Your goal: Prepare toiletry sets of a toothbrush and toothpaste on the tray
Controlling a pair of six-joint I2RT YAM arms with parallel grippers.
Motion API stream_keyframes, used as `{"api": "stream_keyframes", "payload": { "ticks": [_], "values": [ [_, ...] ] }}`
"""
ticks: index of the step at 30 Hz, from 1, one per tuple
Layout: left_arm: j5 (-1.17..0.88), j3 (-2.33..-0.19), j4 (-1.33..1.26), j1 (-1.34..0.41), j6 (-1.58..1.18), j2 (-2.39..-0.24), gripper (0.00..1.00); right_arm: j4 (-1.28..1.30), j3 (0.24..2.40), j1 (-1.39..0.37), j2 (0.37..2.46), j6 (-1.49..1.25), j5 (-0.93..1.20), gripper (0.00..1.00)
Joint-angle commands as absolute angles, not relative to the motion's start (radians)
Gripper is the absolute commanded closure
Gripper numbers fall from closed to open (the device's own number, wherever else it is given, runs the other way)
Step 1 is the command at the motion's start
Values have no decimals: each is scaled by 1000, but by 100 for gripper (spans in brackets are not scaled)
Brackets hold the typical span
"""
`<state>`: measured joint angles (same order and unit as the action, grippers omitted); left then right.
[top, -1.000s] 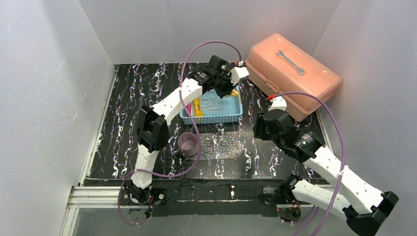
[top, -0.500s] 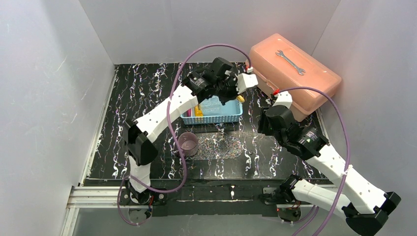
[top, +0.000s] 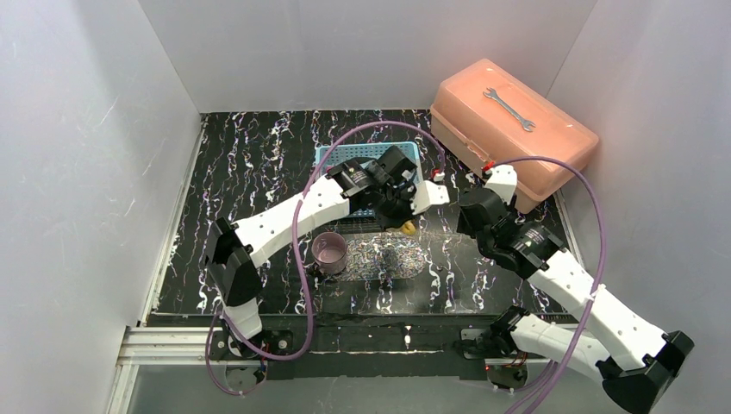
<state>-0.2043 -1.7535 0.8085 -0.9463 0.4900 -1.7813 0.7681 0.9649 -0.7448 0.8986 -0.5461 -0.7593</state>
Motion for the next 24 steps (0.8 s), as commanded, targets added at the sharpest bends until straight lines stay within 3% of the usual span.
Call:
{"api": "stream_keyframes", "payload": {
  "ticks": [1, 5, 10, 24],
  "values": [
    [-268, -1675, 762, -972, 433, -1662, 100, 712, 910, -691, 892, -608, -804, 36],
    [-356, -1572, 664, -989, 350, -1642, 100, 635, 879, -544, 880, -569, -742, 35],
    [-407, -1516, 533, -1018, 284, -1675, 100, 534, 863, -273, 956, -522, -498, 34],
    [-436, -1497, 433, -1022, 257, -1779, 100, 476, 802, -249, 952, -550, -448, 33]
  ]
}}
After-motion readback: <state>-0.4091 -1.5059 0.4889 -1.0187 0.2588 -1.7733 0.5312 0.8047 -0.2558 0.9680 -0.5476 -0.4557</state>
